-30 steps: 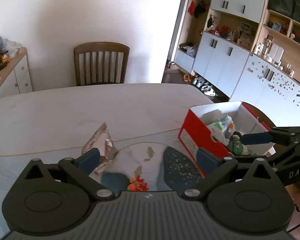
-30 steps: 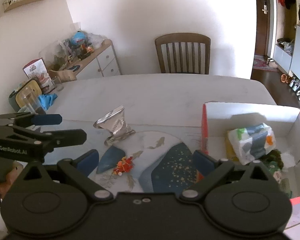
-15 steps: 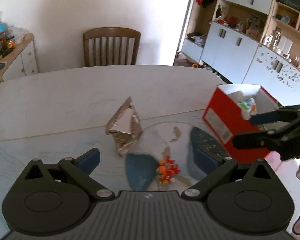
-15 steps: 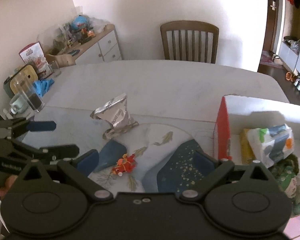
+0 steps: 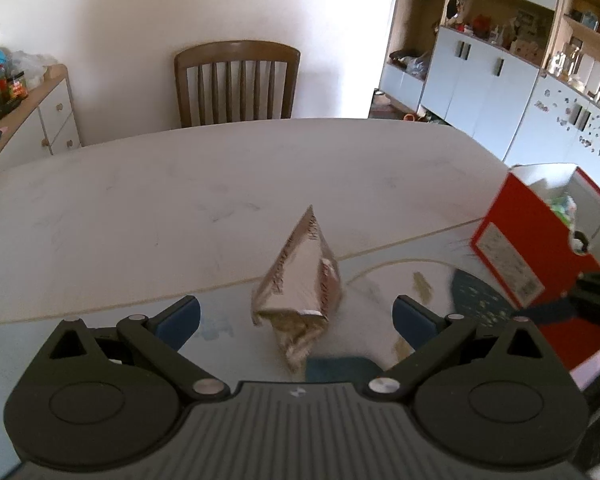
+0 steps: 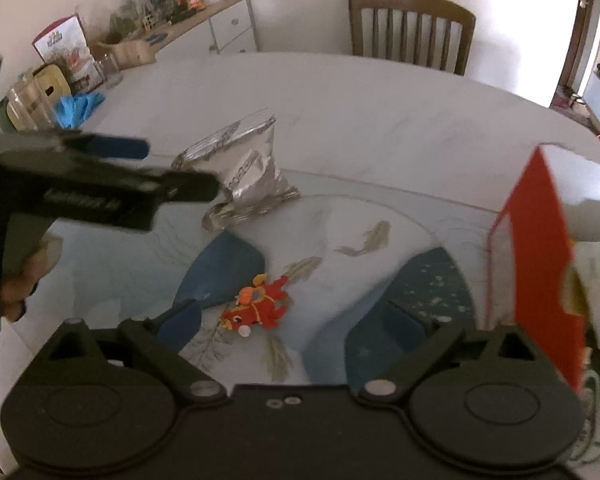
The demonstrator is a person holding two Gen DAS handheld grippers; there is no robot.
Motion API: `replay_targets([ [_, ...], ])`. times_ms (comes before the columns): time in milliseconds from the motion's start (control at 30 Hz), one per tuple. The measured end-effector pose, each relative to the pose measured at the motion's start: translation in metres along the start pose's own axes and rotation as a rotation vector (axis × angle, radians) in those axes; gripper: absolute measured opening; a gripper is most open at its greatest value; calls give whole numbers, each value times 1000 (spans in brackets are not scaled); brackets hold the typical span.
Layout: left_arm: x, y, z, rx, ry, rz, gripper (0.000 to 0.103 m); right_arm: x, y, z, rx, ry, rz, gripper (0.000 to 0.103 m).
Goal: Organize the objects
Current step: 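Grasp the silver foil pouch with the left tool while the right tool grasps the red dragon plush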
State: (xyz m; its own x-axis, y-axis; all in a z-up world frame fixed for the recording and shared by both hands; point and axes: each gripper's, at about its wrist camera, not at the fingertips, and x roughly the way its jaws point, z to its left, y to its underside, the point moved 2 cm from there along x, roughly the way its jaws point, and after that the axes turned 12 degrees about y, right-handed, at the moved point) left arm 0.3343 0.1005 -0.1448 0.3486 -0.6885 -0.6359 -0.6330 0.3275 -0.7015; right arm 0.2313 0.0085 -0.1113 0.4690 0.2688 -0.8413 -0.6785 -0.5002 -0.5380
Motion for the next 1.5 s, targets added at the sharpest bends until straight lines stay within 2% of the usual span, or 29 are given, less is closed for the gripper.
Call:
replay_targets([
  [133,17,-4,6,3,5,9,103,11,-1,11,-19,-28,12,96],
  [400,46,-5,8,37,4,31,103,28,4,34,-150,-34,31,86],
  [667,66,-3,15,40,9,52,103,36,4,39,-162,-41,41,77],
  [867,76,2,19,14,71,81,102,43,8,42,-164,-32,49,75],
  [900,77,3,18,18,72,82,100,43,8,43,-167,-30,47,75],
  [967,78,5,16,23,77,86,86,43,9,44,-168,-28,43,72],
  [1000,79,6,16,24,74,88,83,43,9,45,-169,-24,41,71],
  [1133,76,6,15,16,71,77,61,42,9,47,-180,-13,32,58],
  [1267,75,3,16,15,66,82,57,42,9,49,-189,-4,27,50],
  [1500,71,2,10,21,40,102,51,39,10,49,-190,11,28,48],
])
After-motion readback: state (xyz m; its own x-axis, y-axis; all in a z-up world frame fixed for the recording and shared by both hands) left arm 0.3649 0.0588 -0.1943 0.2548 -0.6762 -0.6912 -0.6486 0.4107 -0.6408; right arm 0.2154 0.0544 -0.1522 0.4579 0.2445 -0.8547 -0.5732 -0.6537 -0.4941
